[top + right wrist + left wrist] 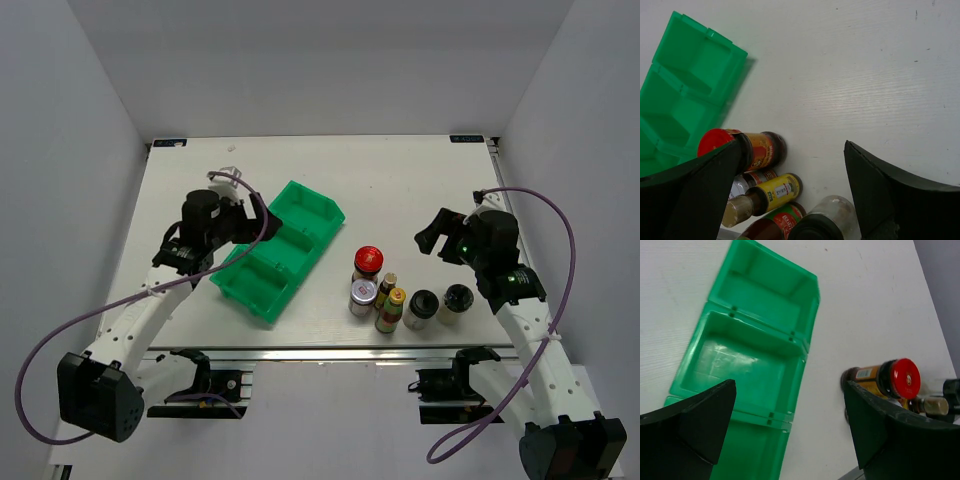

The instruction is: Organize the condiment bottles

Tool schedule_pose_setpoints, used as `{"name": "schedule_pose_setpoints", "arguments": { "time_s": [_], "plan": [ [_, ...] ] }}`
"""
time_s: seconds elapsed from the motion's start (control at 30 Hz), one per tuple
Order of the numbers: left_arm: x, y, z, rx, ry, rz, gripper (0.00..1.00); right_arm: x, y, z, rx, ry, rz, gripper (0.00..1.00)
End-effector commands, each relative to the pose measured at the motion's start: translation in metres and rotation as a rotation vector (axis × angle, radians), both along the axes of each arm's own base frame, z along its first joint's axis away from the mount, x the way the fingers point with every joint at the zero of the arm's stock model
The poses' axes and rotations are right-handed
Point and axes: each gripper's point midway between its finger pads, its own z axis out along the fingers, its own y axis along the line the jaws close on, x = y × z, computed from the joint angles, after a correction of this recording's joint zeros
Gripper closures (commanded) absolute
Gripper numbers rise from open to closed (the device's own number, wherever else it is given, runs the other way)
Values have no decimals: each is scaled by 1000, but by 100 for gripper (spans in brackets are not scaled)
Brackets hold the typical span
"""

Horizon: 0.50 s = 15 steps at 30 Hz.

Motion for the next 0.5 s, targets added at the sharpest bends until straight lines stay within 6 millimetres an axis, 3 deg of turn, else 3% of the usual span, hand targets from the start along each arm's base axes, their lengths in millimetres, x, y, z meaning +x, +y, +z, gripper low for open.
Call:
{"name": "schedule_pose_setpoints", "arguments": {
  "time_s": [0.0,0.07,0.17,0.33,0.37,0.47],
  "plan": [
    [-4,-22,26,45,-107,-93,2,6,3,21,12,-62,11,11],
    [-7,-31,27,68,-135,-143,2,7,-3,19,-9,-55,-11,11],
    [-16,-62,15,132,-136,-264,2,8,-8,18,-34,-59,-32,11],
    [-41,-125,-3,231,-182,-497,2,14,-23,14,-70,-53,-115,11],
    [-45,-135,-17,273,-174,-548,2,14,-24,11,-78,-41,-122,11],
    [-57,-168,-15,282,-222,-648,2,15,-24,8,-86,-24,-119,11]
  ]
}}
